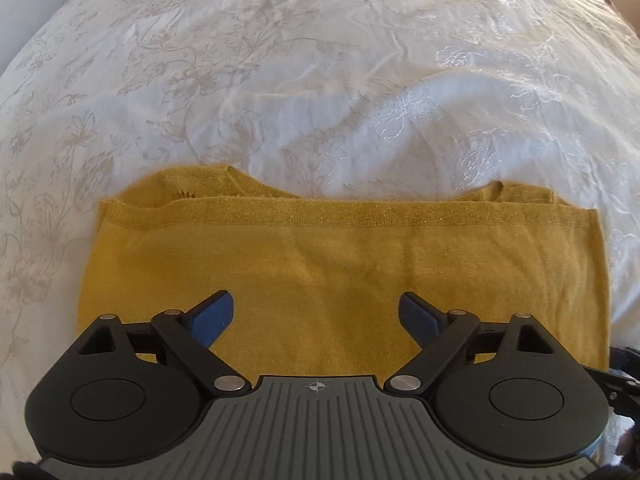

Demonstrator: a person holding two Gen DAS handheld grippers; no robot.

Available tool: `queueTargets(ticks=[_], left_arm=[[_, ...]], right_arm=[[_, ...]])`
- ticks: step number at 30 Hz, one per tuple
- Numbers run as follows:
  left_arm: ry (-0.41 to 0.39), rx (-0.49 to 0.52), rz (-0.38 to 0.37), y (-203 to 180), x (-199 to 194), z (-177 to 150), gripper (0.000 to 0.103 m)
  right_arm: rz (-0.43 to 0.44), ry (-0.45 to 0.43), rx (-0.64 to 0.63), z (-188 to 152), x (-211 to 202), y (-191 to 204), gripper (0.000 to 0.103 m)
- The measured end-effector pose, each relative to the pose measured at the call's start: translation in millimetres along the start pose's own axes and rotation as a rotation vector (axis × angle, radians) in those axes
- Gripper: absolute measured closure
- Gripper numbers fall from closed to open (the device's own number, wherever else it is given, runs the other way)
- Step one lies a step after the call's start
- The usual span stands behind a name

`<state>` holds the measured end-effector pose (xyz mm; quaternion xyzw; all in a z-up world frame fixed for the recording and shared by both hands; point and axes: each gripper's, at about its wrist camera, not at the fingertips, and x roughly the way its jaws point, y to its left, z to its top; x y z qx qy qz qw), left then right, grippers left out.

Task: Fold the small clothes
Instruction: 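Move both open grippers back over the folded yellow sweater's edge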

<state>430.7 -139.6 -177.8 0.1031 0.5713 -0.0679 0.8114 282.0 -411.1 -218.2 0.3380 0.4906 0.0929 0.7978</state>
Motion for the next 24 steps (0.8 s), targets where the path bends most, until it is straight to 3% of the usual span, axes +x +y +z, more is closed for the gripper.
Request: queueTargets(ticks=[4,8,13,19,24], left_arm=[[0.062,-0.005,0.04,-10.8,29.5,16.0,0.012],[0.098,0.001,0.064,-14.1,44.9,24.1,0.002],[0.091,0.022,0.062,-13.5,33.5,24.3,0.007],[0.048,-0.006,0.026,-7.8,-3.8,-9.6,0.01],[0.085,0.027,0.028,-12.9,-12.2,-44.2,0.01]], right_arm=[[0.007,0.01,0.005,2.2,-1.3,-2.0,0.0],[0.006,0.009,0.004,1.9,-2.9,-2.2,0.0],[0.016,-0.001,-0.01,-1.4,-4.6,-2.6,0.0],[0.025,-0.012,0.002,-3.1,-6.0,-3.9,0.0],[0.019,-0.018,-0.004,-4.9,-6.2,-2.4,0.0]])
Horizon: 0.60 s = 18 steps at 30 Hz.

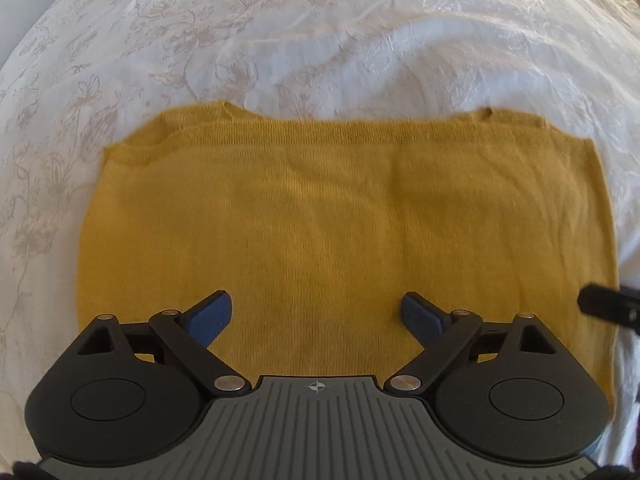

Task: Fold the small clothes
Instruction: 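Move both open grippers back over the folded yellow sweater's edge, then grasp the sweater edge with the right gripper and fold it over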

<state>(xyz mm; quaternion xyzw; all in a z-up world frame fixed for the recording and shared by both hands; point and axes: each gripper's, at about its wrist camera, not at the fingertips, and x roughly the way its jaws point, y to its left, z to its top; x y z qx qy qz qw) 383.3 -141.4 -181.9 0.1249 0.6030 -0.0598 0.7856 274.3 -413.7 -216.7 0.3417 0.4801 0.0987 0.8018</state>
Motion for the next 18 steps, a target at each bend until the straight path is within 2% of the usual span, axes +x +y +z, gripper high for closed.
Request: queueTargets(ticks=[5,8,12,13,15,16,17,18], left_arm=[[0.086,-0.019,-0.042,4.7,21.4,-15.0,0.008],[0.083,-0.049,-0.058,12.1,16.6,-10.4,0.01],[0.025,-0.074,-0.035,26.8,-5.6,-10.1,0.011],[0.006,-0.087,-0.031,31.5,-15.8,-14.2,0.011],[-0.024,-0.115,-0.028,43.4,-30.9,-21.4,0.011],[-0.034,-0.125,-0.025,49.4,-35.7,-24.4,0.011],[-0.042,-0.132,-0.02,55.2,-39.2,-27.7,0.011],[-0.047,-0.136,-0.012,62.6,-39.8,-28.9,0.011]], right_arm=[[-0.007,0.004,0.005,1.1,1.3,1.5,0.0],[-0.009,0.014,0.007,4.2,2.5,1.5,0.0],[-0.01,0.03,0.03,8.5,1.6,0.5,0.001],[-0.022,0.032,0.036,9.4,0.7,0.4,0.006],[-0.056,0.031,0.041,10.9,-2.1,0.1,0.026],[-0.065,0.031,0.044,11.3,-3.4,-0.6,0.045],[-0.066,0.039,0.06,11.7,-4.1,-2.8,0.058],[-0.057,0.041,0.081,11.4,-5.3,-4.5,0.06]])
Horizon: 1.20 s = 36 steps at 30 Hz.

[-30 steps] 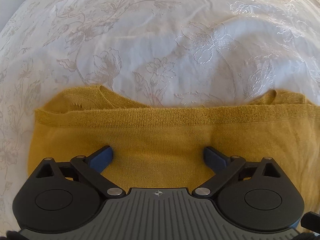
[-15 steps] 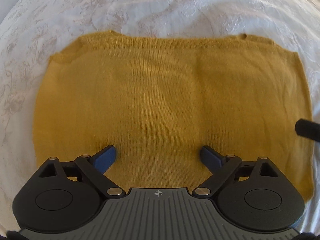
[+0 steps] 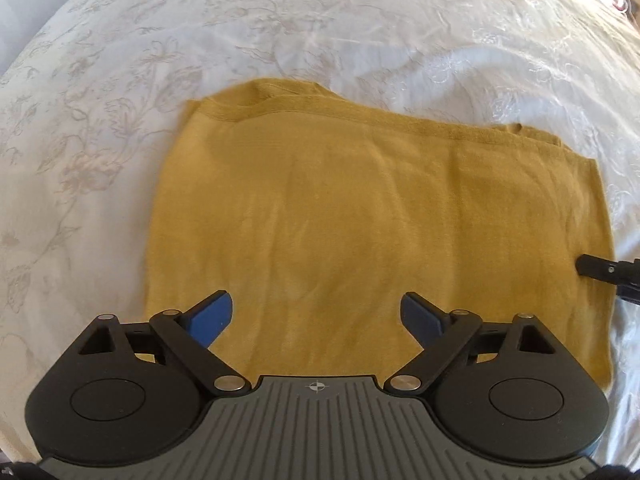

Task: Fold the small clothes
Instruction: 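Grasp the sweater edge with the right gripper and fold it over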

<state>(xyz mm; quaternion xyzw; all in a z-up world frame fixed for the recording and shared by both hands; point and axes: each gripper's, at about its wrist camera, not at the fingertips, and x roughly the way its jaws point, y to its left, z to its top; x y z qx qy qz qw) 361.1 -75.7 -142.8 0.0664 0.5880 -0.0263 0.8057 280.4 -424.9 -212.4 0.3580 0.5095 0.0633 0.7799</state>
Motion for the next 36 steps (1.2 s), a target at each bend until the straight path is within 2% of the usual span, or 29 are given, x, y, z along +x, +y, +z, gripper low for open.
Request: queueTargets(ticks=[1,2,9,17,26,31,36], left_arm=[[-0.005,0.001,0.007,5.4,-4.3,-3.7,0.011],[-0.011,0.005,0.013,10.8,-7.3,-6.3,0.011],[-0.062,0.02,0.013,49.1,-17.4,-14.8,0.011],[-0.08,-0.006,-0.056,92.2,-15.6,-10.8,0.011],[-0.087,-0.012,-0.08,152.4,-12.3,-10.1,0.011],[-0.073,-0.012,-0.066,184.8,-6.2,-11.1,0.011],[-0.06,-0.022,-0.058,209.7,-0.9,-13.0,0.011]], right_arm=[[0.001,-0.005,0.007,-0.5,-1.6,0.6,0.066],[-0.009,-0.012,0.0,-1.1,-3.4,4.0,0.077],[-0.085,-0.07,-0.072,-2.5,-18.8,61.5,0.08],[-0.067,-0.099,-0.097,-3.5,-13.8,141.8,0.081],[-0.01,-0.064,-0.146,-23.7,41.4,227.4,0.082],[-0.029,-0.018,-0.184,-37.6,89.2,262.2,0.082],[-0.092,0.03,-0.231,-50.0,130.0,284.6,0.082]])
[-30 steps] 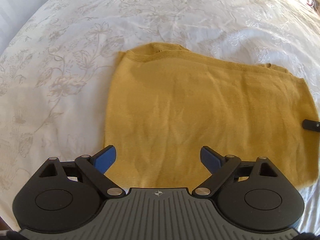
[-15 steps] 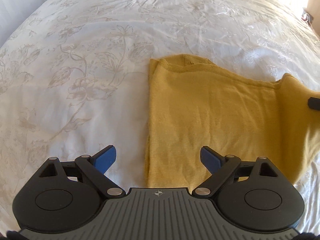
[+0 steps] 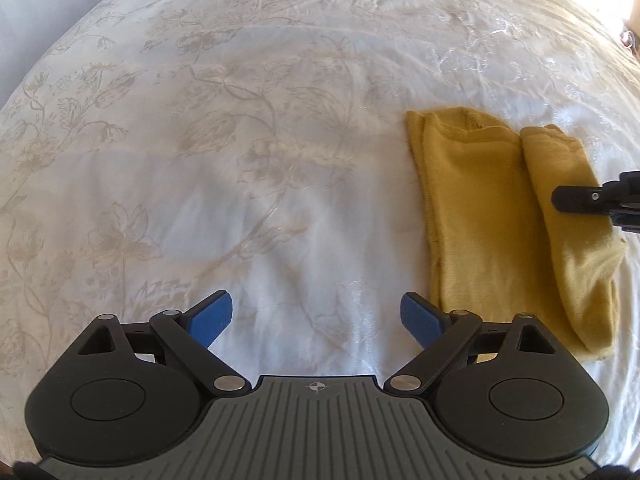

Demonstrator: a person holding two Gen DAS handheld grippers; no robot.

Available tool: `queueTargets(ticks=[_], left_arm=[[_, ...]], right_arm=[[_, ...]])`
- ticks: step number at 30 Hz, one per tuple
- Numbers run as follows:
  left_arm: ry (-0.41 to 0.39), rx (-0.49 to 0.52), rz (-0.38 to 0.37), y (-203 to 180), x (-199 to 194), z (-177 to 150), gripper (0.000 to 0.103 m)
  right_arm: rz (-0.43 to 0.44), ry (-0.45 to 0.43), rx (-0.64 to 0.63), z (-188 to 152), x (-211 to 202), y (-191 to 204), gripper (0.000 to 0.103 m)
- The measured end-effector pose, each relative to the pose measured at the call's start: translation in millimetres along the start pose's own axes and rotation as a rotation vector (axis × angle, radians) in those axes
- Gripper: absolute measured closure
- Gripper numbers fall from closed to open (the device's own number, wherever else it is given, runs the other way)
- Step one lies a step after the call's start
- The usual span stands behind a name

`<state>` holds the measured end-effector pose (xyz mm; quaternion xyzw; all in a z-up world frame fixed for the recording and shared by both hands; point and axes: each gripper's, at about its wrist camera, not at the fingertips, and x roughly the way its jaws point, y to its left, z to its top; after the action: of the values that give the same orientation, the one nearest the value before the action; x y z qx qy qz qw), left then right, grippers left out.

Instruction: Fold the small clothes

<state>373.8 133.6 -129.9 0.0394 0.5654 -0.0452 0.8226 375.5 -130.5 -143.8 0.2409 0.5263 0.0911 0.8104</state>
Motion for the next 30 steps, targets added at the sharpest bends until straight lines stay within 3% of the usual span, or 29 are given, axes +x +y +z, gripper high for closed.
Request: queueTargets(ticks=[4,7,11,14,18,20,22,24,26,27,30], left_arm=[[0.02,-0.017,-0.009,15.4,5.5,-1.0,0.011],[0.03,-0.02,-0.021,19.3,9.6,1.0,0.011],[0.028,-0.002,-0.041,17.2,13.6,8.7,0.011],[0.021,0.013,-0.059,11.8,16.2,16.7,0.011],[0.006,0.043,-0.079,1.0,18.6,27.1,0.011],[0.003,0.053,-0.091,-3.2,19.4,30.7,0.011],[0.007,0.058,-0.107,-7.6,20.1,33.5,0.011],[0.016,0.054,-0.126,-10.7,21.7,35.1,0.011],[0.019,0.05,-0.138,-13.0,22.1,36.2,0.011],[0.019,0.049,-0.142,-14.0,22.1,36.4,0.011],[0.023,0.044,-0.162,-15.3,21.6,37.2,0.011]], right_arm=[[-0.066,0.037,-0.041,-5.7,15.5,16.4,0.08],[-0.06,0.07,-0.056,-5.0,25.0,25.1,0.074],[0.102,0.009,-0.017,-5.6,6.3,30.9,0.073],[0.13,-0.058,-0.031,-5.9,-18.1,31.6,0.072],[0.022,-0.107,-0.052,-11.0,-38.2,16.9,0.068],[-0.037,-0.091,-0.088,-19.0,-41.5,10.8,0.056],[-0.08,-0.063,-0.149,-30.1,-39.9,13.7,0.055],[-0.105,-0.045,-0.234,-45.3,-39.2,22.0,0.053],[-0.107,-0.035,-0.333,-61.8,-39.0,35.6,0.035],[-0.103,-0.034,-0.378,-69.2,-38.7,42.1,0.032],[-0.107,-0.01,-0.525,-87.9,-30.4,62.8,0.031]])
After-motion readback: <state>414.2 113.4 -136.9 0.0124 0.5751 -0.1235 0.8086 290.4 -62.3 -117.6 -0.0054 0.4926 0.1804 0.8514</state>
